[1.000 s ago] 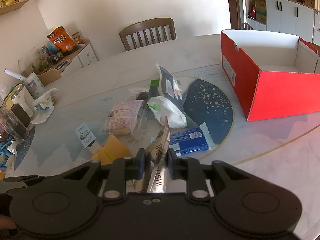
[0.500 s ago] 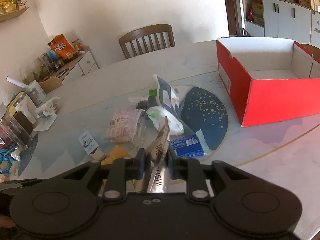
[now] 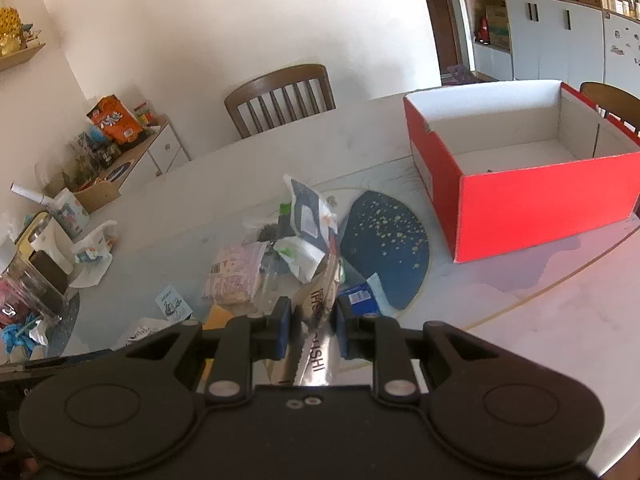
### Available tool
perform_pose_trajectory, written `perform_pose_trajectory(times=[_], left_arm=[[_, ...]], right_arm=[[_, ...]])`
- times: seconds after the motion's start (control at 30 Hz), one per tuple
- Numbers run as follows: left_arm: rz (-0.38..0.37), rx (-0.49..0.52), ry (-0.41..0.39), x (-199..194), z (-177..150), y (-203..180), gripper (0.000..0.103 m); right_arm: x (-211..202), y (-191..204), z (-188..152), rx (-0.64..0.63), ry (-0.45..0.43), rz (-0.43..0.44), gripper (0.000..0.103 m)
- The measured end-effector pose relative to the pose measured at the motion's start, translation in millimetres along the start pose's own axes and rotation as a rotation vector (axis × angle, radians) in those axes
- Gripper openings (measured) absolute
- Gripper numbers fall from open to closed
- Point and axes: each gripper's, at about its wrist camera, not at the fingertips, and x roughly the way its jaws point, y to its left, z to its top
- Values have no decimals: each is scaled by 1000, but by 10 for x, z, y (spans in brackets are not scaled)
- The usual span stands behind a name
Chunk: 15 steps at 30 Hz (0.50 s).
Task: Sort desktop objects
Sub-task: 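Carry the white wrapper and silver foil bag toward the red shoebox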
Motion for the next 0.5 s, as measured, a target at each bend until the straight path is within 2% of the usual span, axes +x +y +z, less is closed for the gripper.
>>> perform_pose_trajectory(times=[0.5], left_arm=[[-72, 90, -34, 113, 355, -615, 53]], right_arm=[[-299, -343, 226, -6, -68, -43, 22]])
